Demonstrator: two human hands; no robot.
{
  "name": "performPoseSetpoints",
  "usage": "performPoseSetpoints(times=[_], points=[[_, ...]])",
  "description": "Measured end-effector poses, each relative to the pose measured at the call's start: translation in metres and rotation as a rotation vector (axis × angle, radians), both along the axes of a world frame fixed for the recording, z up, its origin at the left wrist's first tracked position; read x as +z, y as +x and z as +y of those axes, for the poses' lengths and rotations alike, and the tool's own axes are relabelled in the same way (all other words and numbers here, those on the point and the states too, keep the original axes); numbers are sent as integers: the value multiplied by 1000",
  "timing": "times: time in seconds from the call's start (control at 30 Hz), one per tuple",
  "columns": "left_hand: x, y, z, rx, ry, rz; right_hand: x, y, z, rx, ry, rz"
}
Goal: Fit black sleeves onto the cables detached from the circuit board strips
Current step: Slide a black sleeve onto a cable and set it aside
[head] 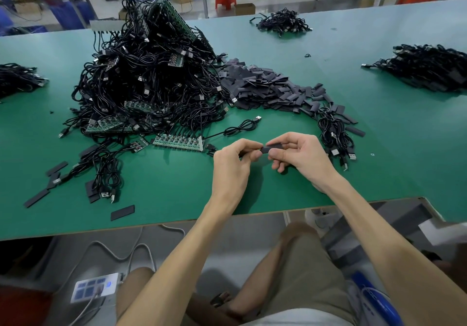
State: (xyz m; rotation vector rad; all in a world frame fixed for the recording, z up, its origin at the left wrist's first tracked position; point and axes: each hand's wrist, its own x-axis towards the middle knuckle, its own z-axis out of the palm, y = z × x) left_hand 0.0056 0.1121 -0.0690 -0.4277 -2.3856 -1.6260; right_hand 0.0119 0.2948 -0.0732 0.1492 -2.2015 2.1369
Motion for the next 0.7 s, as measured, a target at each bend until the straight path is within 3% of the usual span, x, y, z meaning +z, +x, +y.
performPoseSetpoints(times=[0.7], points=[[-1, -1, 0, -8, 7, -28, 2, 2, -1, 15, 17, 2]])
